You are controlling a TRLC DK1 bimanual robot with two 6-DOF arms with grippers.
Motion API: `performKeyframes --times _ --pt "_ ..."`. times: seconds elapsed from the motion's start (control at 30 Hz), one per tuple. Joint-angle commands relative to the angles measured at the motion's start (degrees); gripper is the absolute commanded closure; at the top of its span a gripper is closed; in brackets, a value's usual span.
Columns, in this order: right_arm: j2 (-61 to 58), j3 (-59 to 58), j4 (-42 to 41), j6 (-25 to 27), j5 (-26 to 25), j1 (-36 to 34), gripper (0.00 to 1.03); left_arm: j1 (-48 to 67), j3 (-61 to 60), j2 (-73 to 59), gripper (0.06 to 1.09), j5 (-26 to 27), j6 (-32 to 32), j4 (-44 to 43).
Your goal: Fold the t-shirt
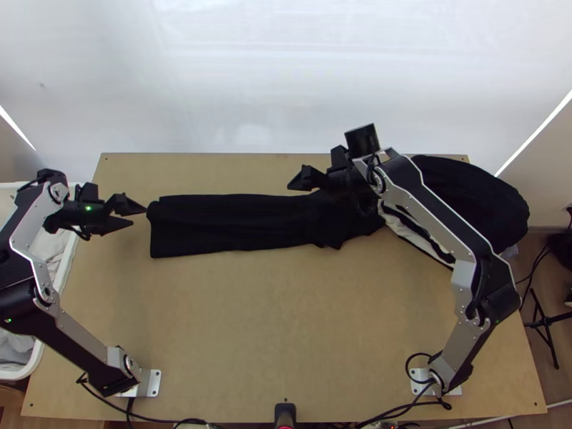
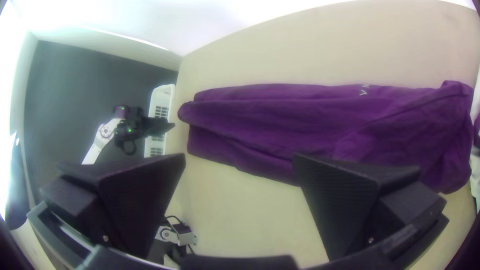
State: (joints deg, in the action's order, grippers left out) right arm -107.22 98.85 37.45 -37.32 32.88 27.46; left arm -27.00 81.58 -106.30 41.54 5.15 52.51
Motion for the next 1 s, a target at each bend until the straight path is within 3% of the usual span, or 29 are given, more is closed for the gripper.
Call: performKeyframes --times 0.0,0.57,0.97 --pt "-1.6 0.9 0.4 -0.7 1.8 -0.1 0.03 -2.4 -2.5 -2.9 0.11 2.3 1.4 -3.6" --pt "-2.0 1.0 0.6 0.1 0.4 0.1 0.03 1.4 -5.6 -7.3 0.1 1.0 2.1 -10.9" --pt "-2.0 0.5 0.7 0.6 0.1 -0.1 0.03 9.1 -5.4 -6.6 0.11 1.1 -2.7 -11.5"
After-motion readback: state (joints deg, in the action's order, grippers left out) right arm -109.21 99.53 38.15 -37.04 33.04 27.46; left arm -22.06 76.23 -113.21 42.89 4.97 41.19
